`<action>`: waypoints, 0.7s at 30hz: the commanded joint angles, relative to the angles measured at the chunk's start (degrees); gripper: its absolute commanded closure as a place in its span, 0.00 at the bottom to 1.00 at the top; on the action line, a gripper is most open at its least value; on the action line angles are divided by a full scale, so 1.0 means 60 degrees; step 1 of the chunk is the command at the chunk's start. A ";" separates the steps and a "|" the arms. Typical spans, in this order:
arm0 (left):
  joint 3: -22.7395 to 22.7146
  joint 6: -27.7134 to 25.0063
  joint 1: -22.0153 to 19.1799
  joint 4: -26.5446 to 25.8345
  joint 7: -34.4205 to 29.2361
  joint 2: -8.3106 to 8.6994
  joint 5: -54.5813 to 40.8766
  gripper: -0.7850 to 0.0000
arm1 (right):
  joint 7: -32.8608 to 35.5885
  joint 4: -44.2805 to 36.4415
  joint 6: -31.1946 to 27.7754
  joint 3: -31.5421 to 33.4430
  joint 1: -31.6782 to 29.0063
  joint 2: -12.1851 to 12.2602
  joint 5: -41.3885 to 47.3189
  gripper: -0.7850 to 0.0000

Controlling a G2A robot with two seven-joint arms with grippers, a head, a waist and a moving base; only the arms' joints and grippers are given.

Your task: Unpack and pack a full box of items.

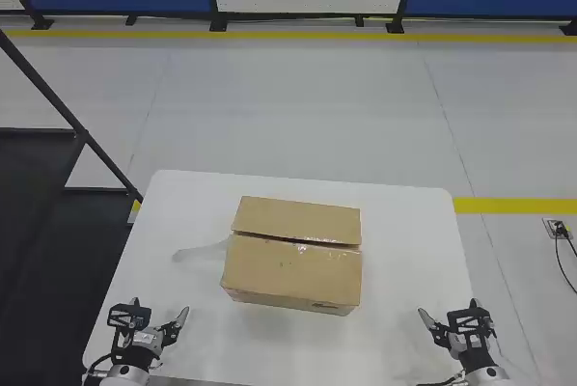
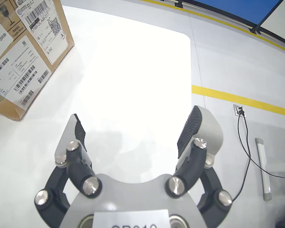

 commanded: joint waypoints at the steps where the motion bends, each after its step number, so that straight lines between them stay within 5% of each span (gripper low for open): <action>1: -0.0063 -0.0044 -0.0083 -0.0043 0.0236 -0.0016 -0.0208 0.00 | 0.0033 -0.0141 -0.0039 -0.0091 0.0061 -0.0016 -0.0020 0.00; 21: -0.0291 0.0154 -0.0383 -0.0481 0.0824 -0.0072 -0.0304 0.00 | 0.0855 -0.1559 -0.0413 -0.0515 0.0570 -0.0091 0.0454 0.00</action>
